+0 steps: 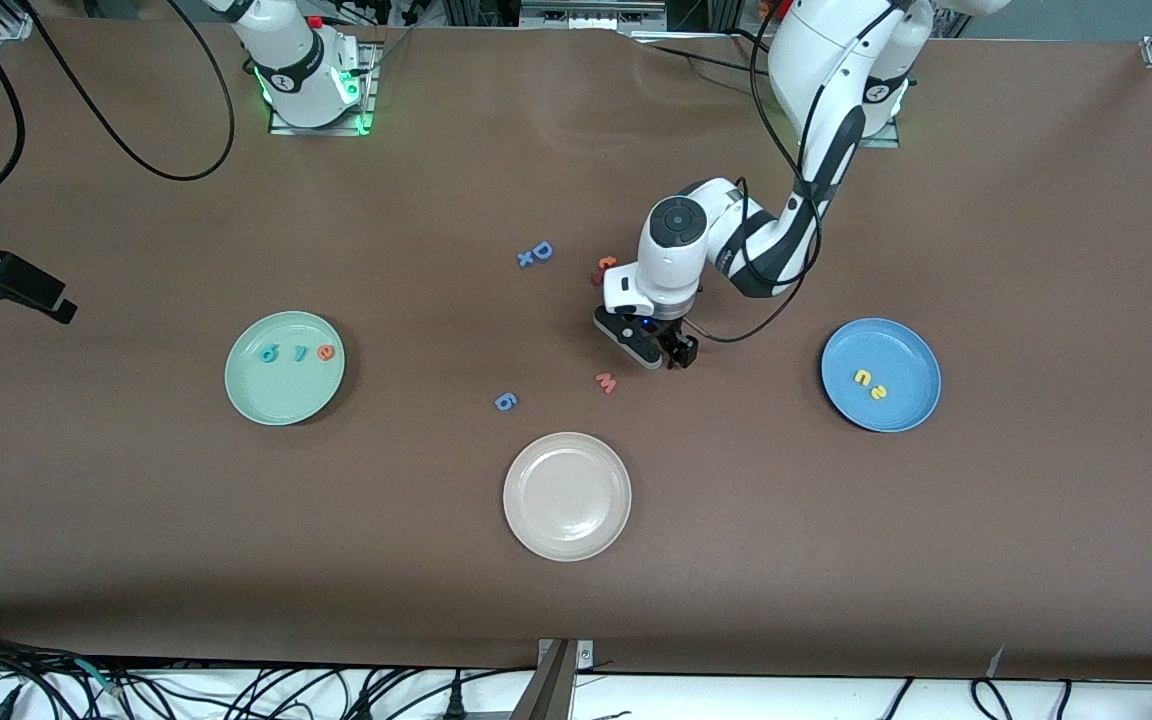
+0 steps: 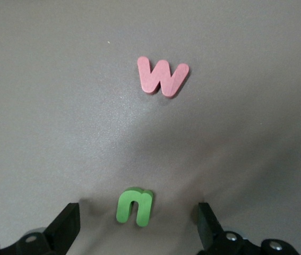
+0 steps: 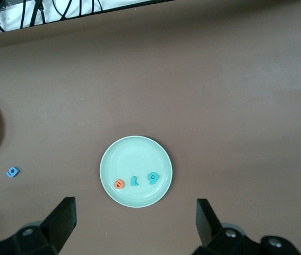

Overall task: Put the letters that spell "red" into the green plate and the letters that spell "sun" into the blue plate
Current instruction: 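Move the left gripper over the green n and pink w letters, then lower the left gripper around the green n and close on it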

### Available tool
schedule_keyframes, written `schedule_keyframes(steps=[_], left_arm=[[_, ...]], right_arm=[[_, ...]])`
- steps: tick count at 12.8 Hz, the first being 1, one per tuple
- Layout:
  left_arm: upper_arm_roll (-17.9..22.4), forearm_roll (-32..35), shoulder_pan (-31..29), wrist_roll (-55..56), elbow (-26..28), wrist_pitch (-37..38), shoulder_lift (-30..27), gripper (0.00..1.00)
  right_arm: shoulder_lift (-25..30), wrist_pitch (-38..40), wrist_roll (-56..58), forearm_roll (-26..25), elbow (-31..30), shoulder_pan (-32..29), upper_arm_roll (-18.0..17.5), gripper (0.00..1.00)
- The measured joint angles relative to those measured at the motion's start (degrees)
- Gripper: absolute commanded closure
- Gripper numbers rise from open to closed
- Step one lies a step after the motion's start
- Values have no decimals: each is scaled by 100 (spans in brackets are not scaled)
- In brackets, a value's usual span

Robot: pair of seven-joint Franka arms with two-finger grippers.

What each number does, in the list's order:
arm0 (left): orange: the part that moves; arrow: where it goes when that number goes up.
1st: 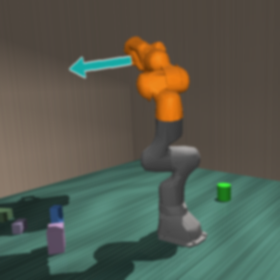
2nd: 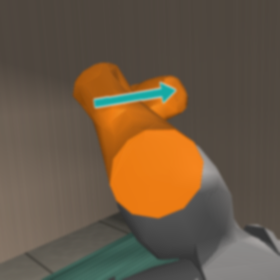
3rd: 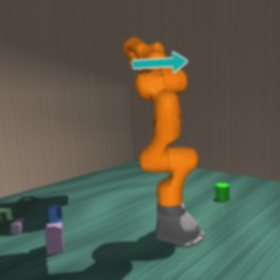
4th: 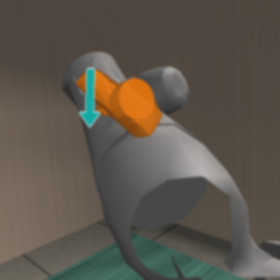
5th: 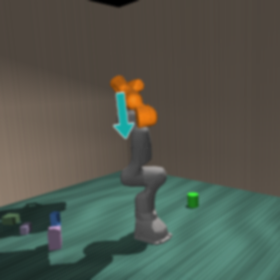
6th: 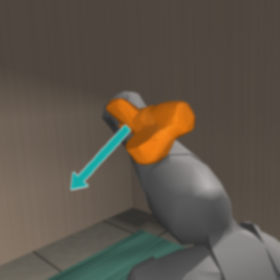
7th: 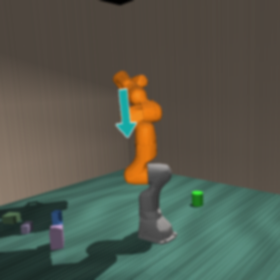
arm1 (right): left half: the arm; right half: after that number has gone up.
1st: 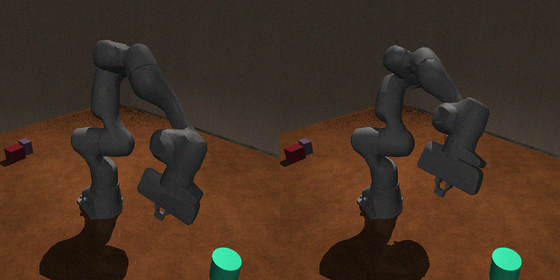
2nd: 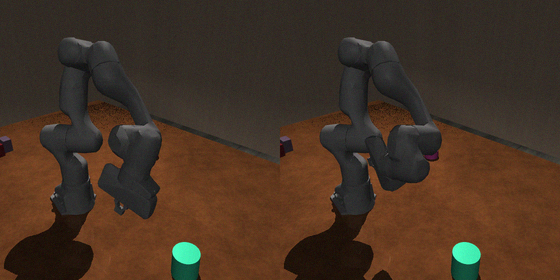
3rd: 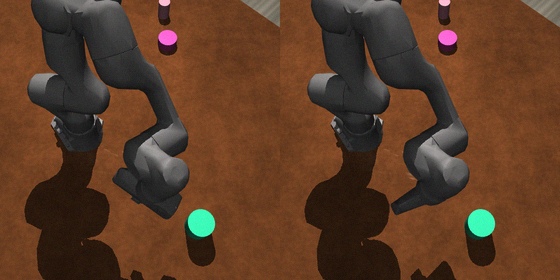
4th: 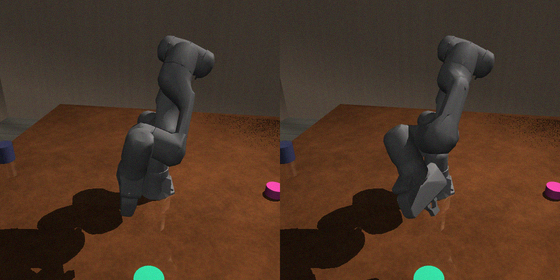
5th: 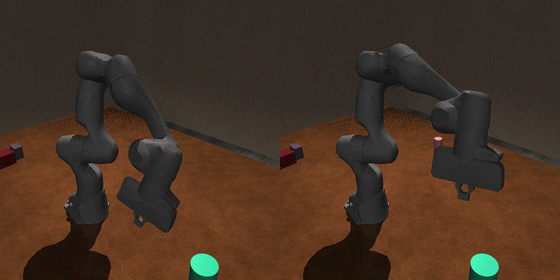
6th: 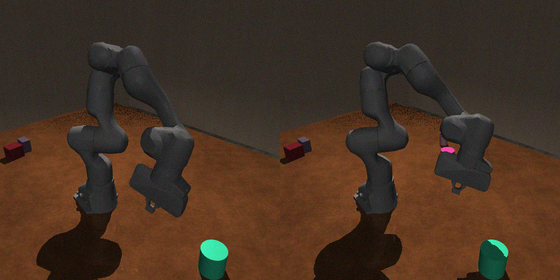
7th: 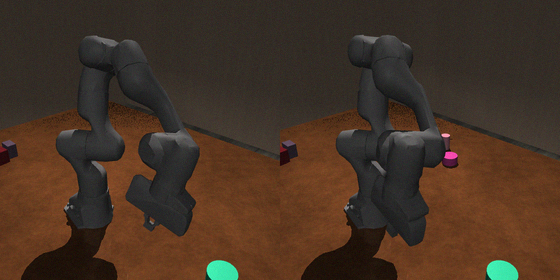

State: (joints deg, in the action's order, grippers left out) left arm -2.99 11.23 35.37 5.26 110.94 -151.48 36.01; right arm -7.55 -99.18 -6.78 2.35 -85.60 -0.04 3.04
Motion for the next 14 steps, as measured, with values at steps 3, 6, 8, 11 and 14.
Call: schedule_keyframes(steps=[3,6,8,11,14], left_arm=[[-4,3,1,-38,-23,-10,3,22],[-14,3,2,-129,-37,-12,0,26],[-15,3,1,-165,-37,-12,0,28],[-18,3,2,-198,-37,-12,1,33],[4,3,-49,-211,-49,-12,9,36]], right_arm=[[-42,-141,0,0,-3,37,-28,0],[-44,-142,0,-2,-18,37,-27,0],[-44,-143,0,-14,-30,37,-26,0],[-43,-143,0,-37,-38,35,-21,0],[-44,-143,0,-46,-41,34,-19,0]])
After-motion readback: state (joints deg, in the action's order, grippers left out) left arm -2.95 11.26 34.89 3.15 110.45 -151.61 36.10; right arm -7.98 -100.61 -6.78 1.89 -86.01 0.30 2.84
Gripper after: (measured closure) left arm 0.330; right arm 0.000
